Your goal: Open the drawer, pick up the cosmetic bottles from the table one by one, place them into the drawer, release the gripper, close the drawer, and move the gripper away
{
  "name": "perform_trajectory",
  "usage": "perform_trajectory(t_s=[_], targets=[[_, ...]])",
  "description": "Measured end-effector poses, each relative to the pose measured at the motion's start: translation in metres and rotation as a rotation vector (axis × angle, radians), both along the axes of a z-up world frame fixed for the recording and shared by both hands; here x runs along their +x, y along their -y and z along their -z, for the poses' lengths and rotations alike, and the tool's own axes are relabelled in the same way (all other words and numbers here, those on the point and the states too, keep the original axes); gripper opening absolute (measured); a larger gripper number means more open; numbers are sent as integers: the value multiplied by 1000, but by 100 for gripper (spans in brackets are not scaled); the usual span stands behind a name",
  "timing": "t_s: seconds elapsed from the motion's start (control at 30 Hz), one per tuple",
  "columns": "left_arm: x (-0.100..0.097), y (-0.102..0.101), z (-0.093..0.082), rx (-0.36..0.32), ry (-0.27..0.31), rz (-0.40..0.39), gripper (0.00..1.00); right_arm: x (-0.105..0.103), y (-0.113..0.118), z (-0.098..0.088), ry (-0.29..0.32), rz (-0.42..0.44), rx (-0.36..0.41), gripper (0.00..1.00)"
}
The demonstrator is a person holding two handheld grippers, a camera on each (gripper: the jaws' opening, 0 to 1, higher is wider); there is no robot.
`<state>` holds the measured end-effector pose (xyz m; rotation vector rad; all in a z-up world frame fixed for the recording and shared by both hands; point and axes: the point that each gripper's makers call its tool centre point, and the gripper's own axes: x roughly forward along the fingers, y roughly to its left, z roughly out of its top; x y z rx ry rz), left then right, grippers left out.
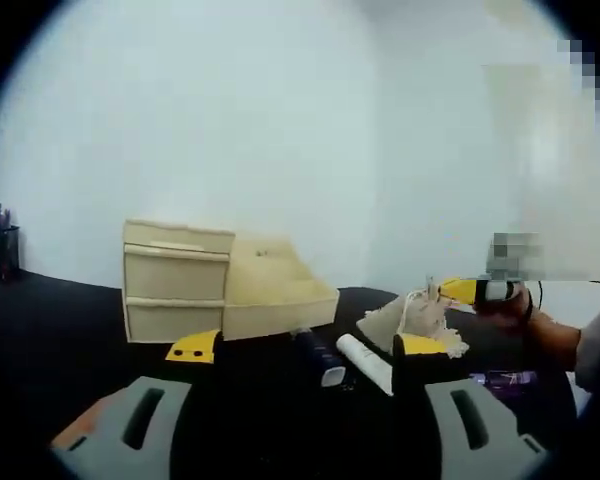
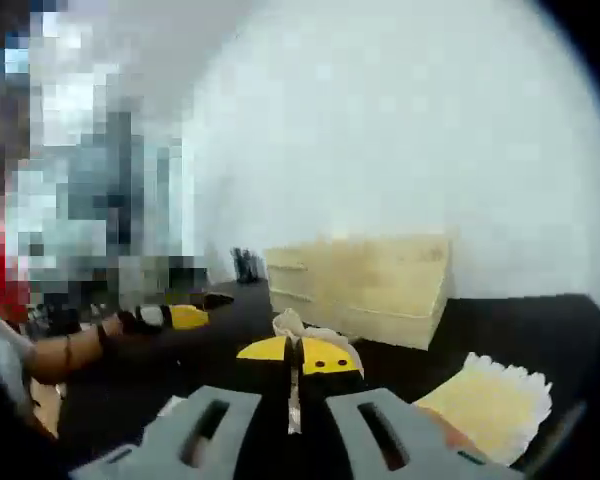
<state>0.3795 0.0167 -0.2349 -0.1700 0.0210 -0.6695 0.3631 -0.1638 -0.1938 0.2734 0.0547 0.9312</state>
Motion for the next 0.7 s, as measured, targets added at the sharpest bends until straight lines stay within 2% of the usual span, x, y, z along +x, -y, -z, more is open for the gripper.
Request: perform_trajectory(t_s=[0.1, 0.17, 0.23, 0.33, 0.37, 0.4, 0.43, 0.47, 0.53, 0.57, 0.7], targets=[[-4, 2, -9, -22, 29, 35, 61, -11, 2, -13, -45, -81, 123, 0], [-9, 10, -14, -29, 51, 76, 61, -19, -1, -20, -68, -137, 178, 0], [-13, 16, -17, -25, 74, 125, 59, -28, -5, -24, -70, -191, 210, 0], [-31, 33, -19, 12, 119, 229, 55, -46, -17, -27, -97, -293, 238, 0], [-34, 36, -19, 20, 126, 249, 55, -47, -17, -31, -97, -302, 261, 0], [-39, 42, -18, 33, 133, 278, 55, -55, -21, -33, -118, -356, 275, 0], [-44, 47, -17, 43, 135, 308, 55, -62, -24, -34, -127, -399, 280, 0], [-48, 52, -16, 53, 140, 328, 56, -62, -24, -36, -118, -399, 288, 0], [-59, 63, -16, 49, 141, 393, 56, -77, -29, -36, -130, -496, 272, 0], [-64, 67, -14, 47, 135, 424, 56, -76, -31, -38, -121, -484, 276, 0], [-89, 87, -11, 43, 127, 568, 63, -105, -51, -30, -149, -613, 233, 0]])
